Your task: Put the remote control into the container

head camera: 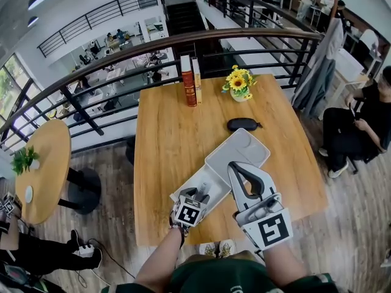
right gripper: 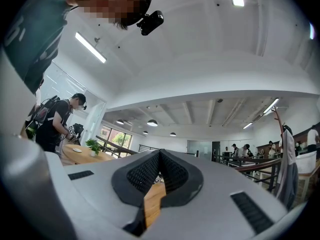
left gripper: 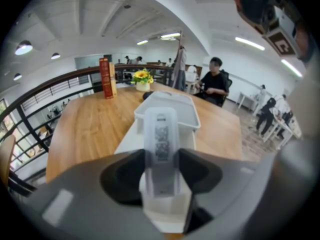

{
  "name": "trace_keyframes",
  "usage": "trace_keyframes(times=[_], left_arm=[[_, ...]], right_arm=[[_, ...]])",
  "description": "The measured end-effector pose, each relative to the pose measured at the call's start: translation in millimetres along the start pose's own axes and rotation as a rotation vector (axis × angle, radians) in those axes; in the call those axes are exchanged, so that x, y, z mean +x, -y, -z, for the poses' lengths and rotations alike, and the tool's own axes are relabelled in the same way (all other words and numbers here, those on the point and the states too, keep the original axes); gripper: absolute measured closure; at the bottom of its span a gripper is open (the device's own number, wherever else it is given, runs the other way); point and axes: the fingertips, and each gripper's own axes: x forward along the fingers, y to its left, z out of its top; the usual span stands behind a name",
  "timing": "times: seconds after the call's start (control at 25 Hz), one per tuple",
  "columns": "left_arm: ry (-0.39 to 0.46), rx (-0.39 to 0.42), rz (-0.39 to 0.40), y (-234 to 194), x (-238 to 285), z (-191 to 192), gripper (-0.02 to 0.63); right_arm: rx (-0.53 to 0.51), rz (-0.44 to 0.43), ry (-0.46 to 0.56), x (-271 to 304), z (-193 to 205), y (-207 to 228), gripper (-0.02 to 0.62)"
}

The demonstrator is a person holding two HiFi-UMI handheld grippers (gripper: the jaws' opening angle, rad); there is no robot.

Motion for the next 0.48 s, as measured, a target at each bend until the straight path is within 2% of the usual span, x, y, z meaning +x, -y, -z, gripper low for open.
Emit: trace_keyframes(times=[0.2,0.48], left_arm=[[-0.024,0.005,0.015,1,12,10,0.393],[-0.099,0.015,0.028,1,27,24,0.393]], right_arm=[[-0.001,0.011,0.004,-2,1,3,0.578],[0.004,0.025,-0.012,-4,4,10,0.578]])
